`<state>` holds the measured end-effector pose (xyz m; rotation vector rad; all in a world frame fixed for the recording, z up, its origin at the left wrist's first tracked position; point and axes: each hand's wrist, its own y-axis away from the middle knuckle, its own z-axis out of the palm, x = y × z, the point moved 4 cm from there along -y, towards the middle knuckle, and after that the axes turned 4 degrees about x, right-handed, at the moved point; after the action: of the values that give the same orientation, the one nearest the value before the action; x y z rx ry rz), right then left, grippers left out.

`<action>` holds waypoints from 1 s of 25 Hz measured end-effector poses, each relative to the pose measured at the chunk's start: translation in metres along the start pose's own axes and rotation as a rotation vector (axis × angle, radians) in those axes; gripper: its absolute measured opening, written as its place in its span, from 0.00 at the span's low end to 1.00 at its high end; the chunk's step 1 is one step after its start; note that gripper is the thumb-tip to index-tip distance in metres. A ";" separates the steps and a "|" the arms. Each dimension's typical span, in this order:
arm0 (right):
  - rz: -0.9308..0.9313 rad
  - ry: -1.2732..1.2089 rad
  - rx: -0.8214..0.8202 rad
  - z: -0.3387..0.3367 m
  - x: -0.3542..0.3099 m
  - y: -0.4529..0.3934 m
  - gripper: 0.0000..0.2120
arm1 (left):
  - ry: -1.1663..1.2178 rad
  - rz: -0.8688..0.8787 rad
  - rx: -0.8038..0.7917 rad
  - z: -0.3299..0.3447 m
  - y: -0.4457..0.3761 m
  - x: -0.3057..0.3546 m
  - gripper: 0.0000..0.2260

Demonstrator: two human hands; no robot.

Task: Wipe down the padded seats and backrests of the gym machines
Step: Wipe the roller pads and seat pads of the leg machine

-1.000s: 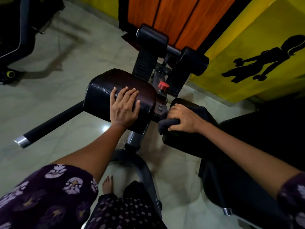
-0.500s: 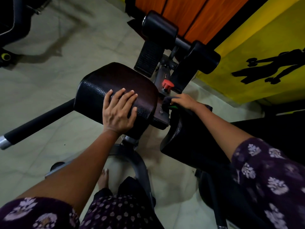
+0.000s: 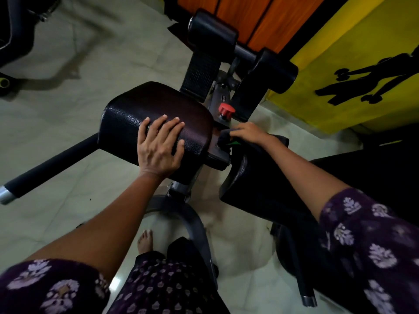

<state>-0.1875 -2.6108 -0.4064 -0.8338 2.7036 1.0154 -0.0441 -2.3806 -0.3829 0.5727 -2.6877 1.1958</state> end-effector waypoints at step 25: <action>0.343 -1.294 0.872 0.069 -0.120 0.152 0.22 | 0.042 -0.006 -0.503 -0.003 -0.054 -0.030 0.23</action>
<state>-0.1742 -2.4182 -0.3358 0.3835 1.7465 0.1266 0.0051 -2.4031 -0.3524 0.4666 -2.7869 0.4819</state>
